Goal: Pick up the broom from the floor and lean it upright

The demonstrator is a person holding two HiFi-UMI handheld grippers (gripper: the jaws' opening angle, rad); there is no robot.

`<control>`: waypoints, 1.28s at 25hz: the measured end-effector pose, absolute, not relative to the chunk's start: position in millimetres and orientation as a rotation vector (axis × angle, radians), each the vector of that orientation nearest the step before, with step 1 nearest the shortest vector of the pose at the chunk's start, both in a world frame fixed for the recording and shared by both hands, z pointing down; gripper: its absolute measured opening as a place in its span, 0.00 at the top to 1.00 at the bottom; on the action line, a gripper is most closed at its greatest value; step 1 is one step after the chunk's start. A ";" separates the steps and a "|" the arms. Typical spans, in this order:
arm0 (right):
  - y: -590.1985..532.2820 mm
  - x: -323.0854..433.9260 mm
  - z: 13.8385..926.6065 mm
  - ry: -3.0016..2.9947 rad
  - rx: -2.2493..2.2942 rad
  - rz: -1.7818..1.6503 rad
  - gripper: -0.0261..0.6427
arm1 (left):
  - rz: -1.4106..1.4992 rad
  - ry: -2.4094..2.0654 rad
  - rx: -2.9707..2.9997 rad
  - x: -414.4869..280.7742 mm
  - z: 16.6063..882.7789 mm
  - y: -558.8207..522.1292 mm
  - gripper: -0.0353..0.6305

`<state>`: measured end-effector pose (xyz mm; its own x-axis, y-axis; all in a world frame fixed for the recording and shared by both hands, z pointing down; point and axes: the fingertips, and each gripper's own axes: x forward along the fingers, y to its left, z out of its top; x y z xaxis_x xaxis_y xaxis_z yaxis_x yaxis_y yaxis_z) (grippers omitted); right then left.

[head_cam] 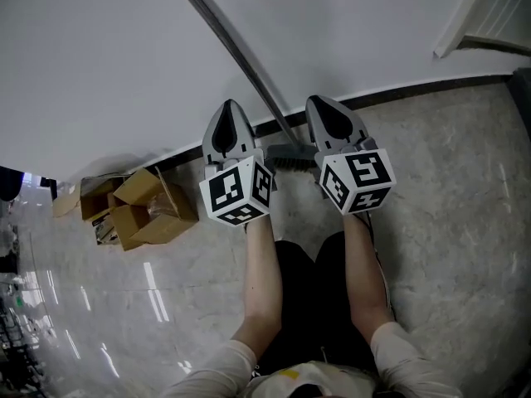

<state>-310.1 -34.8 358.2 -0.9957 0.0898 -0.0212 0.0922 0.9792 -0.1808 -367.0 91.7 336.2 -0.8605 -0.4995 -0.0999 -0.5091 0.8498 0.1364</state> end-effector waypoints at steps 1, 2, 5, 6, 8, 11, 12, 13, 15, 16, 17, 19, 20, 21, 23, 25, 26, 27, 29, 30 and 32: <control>-36.2 -309.4 359.5 3.119 0.136 -0.274 0.94 | 0.257 2.966 -0.800 -367.0 337.0 93.2 0.88; -37.8 -308.5 361.2 3.126 0.130 -0.269 0.94 | 0.262 2.972 -0.795 -366.7 338.4 93.7 0.88; -41.7 -305.1 362.9 3.139 0.124 -0.282 0.94 | 0.260 2.978 -0.808 -361.5 337.4 90.8 0.88; -43.1 -303.9 361.1 3.136 0.122 -0.295 0.94 | 0.266 2.969 -0.834 -357.7 333.3 87.9 0.88; -44.0 -298.5 356.5 3.129 0.119 -0.328 0.94 | 0.256 2.941 -0.904 -344.4 321.9 82.5 0.88; -26.4 -277.3 359.7 3.157 0.159 -0.352 0.94 | 0.256 2.935 -0.946 -316.7 313.0 93.8 0.88; -17.0 -270.9 360.9 3.166 0.182 -0.327 0.94 | 0.291 2.935 -0.951 -311.7 311.3 99.1 0.88; -8.1 -266.2 361.6 3.171 0.203 -0.291 0.94 | 0.325 2.936 -0.955 -309.8 310.1 102.9 0.88; 2.4 -264.4 358.4 3.168 0.209 -0.249 0.94 | 0.331 2.947 -0.950 -314.1 309.7 105.4 0.88; 3.4 -267.2 351.9 3.159 0.195 -0.253 0.94 | 0.321 2.956 -0.939 -318.7 309.0 105.2 0.88; 3.4 -270.6 342.0 3.152 0.174 -0.262 0.94 | 0.322 2.967 -0.926 -323.2 306.8 105.2 0.88; 4.6 -272.5 317.6 3.173 0.138 -0.283 0.94 | 0.345 3.000 -0.893 -328.6 295.8 107.4 0.88; 6.8 -269.7 303.5 3.202 0.136 -0.303 0.94 | 0.353 3.019 -0.868 -328.7 285.3 110.2 0.88; 10.5 -264.1 286.9 3.234 0.150 -0.330 0.94 | 0.357 3.038 -0.843 -326.4 270.5 114.4 0.88; 20.6 -246.1 243.6 3.290 0.196 -0.413 0.94 | 0.346 3.055 -0.811 -312.9 225.9 126.4 0.88; 31.6 -223.9 185.9 3.325 0.236 -0.526 0.94 | 0.309 3.037 -0.790 -289.3 161.5 141.6 0.88; 37.9 -213.1 152.5 3.341 0.253 -0.565 0.94 | 0.315 3.021 -0.787 -275.3 123.5 149.6 0.88; 44.7 -202.7 117.1 3.359 0.271 -0.587 0.94 | 0.330 3.007 -0.791 -260.6 84.0 157.8 0.88; 55.4 -182.9 42.0 3.386 0.304 -0.614 0.94 | 0.263 3.011 -0.810 -230.6 11.3 178.5 0.88; 57.7 -172.2 3.9 3.398 0.310 -0.607 0.94 | 0.181 3.043 -0.808 -215.5 -18.5 193.4 0.88; 57.6 -147.1 -68.4 3.447 0.310 -0.500 0.94 | 0.074 3.147 -0.756 -185.7 -71.2 229.6 0.88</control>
<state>-147.1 57.6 -68.4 -0.9225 0.2190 0.3180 0.1195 0.9451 -0.3041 -185.7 229.6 -71.2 -0.8867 -0.4550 0.0820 -0.4506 0.8902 0.0666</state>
